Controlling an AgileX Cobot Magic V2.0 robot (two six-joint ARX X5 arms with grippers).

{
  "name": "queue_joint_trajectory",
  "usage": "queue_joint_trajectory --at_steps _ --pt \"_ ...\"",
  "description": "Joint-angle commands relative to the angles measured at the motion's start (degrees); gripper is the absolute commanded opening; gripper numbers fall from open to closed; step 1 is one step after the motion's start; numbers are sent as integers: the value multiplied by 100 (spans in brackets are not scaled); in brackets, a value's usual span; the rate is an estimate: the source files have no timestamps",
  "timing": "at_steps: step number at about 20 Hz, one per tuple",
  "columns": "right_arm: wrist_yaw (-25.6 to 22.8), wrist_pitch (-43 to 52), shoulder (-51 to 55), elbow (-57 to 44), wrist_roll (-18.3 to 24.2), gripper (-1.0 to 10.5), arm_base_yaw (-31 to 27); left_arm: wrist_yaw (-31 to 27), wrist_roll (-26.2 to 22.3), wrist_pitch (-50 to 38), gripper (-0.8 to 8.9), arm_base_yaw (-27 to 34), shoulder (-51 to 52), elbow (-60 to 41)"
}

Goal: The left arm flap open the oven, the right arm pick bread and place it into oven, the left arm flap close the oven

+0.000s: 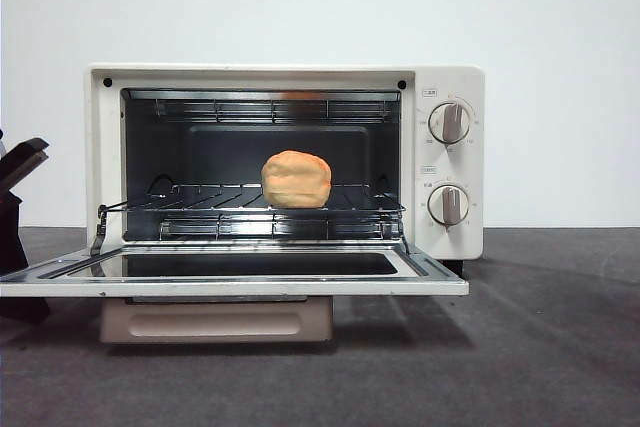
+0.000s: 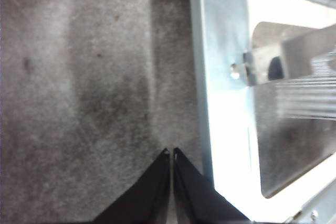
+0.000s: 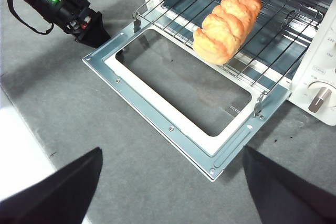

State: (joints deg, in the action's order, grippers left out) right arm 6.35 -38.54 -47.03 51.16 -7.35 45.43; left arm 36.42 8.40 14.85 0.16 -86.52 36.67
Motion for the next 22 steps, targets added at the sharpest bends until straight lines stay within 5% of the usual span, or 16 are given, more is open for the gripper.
queue_joint_trajectory --at_steps 1,10,22 --pt "-17 44 -42 52 -37 423 63 387 -26 -109 14 4 -96 11" --pt "-20 44 -42 52 -42 423 63 1436 291 -498 14 254 -96 13" --pt "-33 37 -42 52 -122 423 63 1878 1447 -2199 15 601 -94 15"
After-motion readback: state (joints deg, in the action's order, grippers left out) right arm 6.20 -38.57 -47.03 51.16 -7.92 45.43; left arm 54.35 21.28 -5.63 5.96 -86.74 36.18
